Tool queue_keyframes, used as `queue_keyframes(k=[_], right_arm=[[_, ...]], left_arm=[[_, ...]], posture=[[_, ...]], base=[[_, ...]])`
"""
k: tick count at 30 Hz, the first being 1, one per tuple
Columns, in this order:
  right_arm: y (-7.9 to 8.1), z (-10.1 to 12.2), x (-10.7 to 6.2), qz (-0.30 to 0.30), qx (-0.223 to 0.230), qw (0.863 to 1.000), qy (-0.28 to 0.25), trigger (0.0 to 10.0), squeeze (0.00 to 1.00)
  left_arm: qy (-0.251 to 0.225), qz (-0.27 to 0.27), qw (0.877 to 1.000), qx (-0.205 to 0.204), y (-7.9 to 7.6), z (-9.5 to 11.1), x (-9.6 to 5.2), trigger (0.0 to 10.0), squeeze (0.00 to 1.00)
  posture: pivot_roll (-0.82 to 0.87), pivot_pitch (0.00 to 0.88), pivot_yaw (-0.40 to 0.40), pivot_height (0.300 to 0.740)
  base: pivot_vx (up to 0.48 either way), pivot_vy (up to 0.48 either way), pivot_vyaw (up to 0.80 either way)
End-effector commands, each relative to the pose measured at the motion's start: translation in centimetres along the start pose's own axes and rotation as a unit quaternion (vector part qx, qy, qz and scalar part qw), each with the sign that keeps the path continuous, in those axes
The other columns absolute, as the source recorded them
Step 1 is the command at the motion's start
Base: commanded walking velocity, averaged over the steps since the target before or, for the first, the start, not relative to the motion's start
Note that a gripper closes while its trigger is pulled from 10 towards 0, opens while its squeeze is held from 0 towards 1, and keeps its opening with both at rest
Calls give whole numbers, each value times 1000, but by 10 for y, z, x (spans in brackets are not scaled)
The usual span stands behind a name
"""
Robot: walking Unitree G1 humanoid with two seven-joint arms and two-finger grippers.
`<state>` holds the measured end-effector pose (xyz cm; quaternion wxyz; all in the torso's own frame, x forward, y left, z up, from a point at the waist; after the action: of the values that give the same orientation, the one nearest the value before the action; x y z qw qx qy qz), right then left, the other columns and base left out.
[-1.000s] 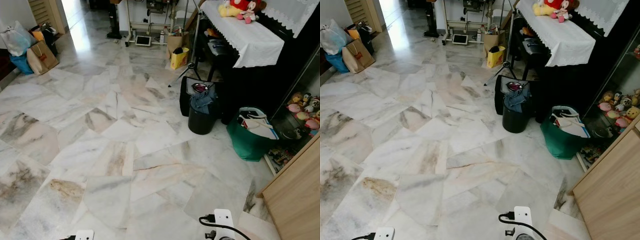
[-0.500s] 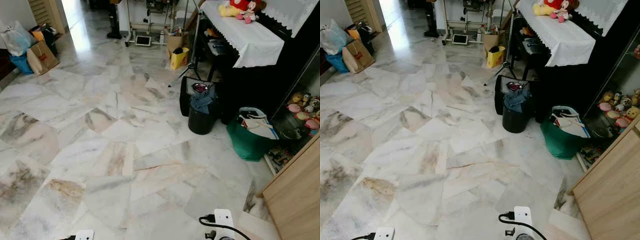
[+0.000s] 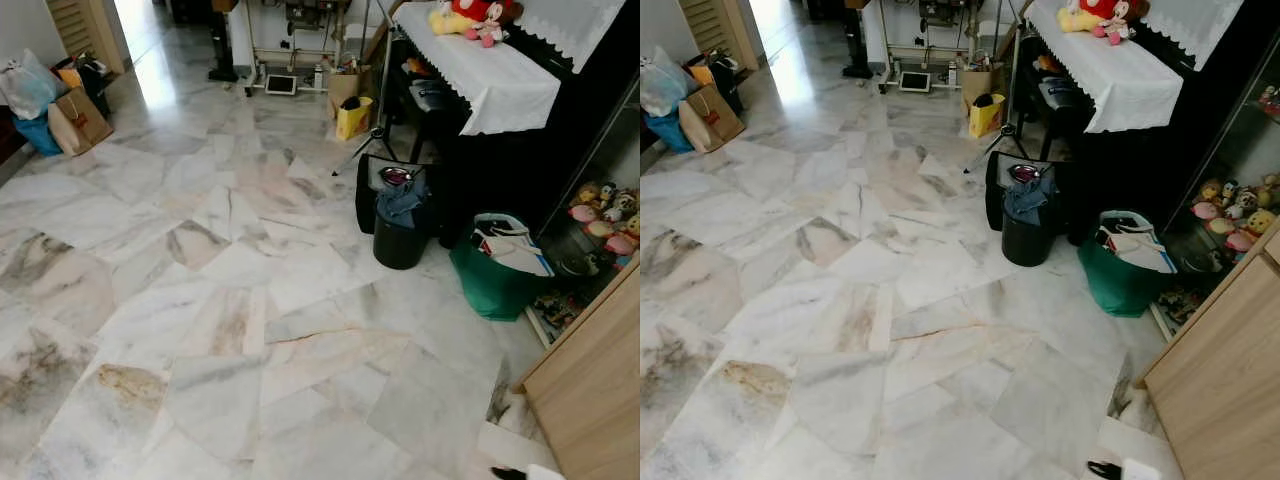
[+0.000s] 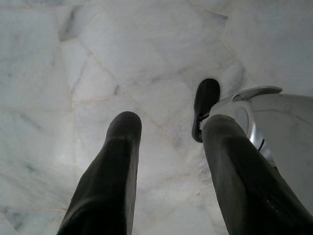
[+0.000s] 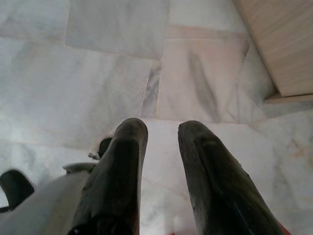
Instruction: Hang keys on a hook
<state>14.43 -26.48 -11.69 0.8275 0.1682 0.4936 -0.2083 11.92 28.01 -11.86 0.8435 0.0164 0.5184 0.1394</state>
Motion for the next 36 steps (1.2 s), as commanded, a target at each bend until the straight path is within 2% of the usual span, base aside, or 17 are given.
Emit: queue_keyframes(k=[1,7,9,13,36], right_arm=[[3,-2,0,7,13,1000,-4,10000,0],[4,-1,0,7,26,1000,-12,10000,0],[5,-1,0,9,26,1000,-9,10000,0],[5,-1,0,10,20,1000,-8,10000,0],[4,-1,0,12,4,1000,-2,10000,0]], left_arm=[[6,-6,1000,-2,-6,-3,0,10000,0],[5,-4,1000,11,-5,-1,0,10000,0],[9,4,1000,9,8,-7,-2,10000,0],[8,8,1000,5,10,-8,-3,10000,0],[4,14,1000,-24,8,-6,-2,10000,0]], posture=[[78,0,-60,740],[77,0,-57,740],[76,0,-55,740],[76,0,-55,740],[71,0,-60,740]], base=[[0,0,0],[0,0,0],[0,0,0],[0,0,-250],[0,0,-780]])
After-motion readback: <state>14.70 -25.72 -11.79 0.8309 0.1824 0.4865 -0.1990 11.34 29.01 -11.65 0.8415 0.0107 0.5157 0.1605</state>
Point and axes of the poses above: a point about 5 cm out from each wrist's last joint towards the gripper, its own x axis pointing out of the wrist towards the gripper, its own z axis along the axis of the wrist's last joint, y = z × x, the point moved 3 cm from there along x, pointing out of the wrist towards the gripper, and after that the axes turned 6 degrees about x, right-handed, at the moved point
